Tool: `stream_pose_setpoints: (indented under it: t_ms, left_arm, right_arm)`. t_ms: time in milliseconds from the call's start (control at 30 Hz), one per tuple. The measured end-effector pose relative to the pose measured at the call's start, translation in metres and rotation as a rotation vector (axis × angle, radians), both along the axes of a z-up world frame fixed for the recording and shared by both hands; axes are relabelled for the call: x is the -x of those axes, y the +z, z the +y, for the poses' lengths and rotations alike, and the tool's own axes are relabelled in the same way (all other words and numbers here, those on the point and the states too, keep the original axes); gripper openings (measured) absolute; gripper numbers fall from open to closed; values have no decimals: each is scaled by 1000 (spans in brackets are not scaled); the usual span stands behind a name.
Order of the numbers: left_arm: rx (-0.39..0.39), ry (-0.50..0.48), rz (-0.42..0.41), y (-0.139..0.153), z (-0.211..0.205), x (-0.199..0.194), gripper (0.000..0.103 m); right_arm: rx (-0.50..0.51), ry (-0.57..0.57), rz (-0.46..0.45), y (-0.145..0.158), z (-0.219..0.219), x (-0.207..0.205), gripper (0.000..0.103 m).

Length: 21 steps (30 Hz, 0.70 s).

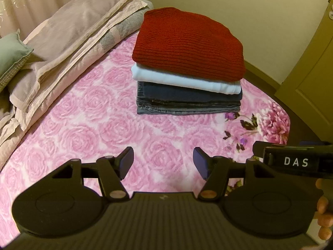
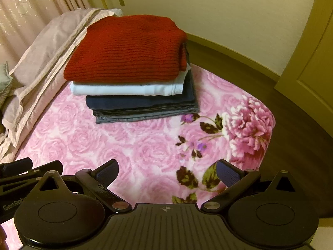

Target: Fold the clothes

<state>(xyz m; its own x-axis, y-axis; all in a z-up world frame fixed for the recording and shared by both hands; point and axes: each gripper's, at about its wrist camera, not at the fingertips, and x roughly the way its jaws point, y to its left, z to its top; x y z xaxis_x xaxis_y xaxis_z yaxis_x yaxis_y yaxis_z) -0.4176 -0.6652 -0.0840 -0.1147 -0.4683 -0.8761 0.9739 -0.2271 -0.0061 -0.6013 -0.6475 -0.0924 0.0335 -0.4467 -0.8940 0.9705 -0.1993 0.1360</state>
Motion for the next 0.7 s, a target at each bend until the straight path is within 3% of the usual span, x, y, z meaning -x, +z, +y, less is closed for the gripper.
stream_pose_setpoints:
  t_ms: [300, 700]
  left_arm:
    - [7, -1, 2, -1, -10, 4, 60]
    - [79, -16, 7, 13, -10, 11, 60]
  right_arm:
    - [-4, 5, 2, -1, -9, 1, 102]
    - [18, -5, 0, 5, -7, 5, 102]
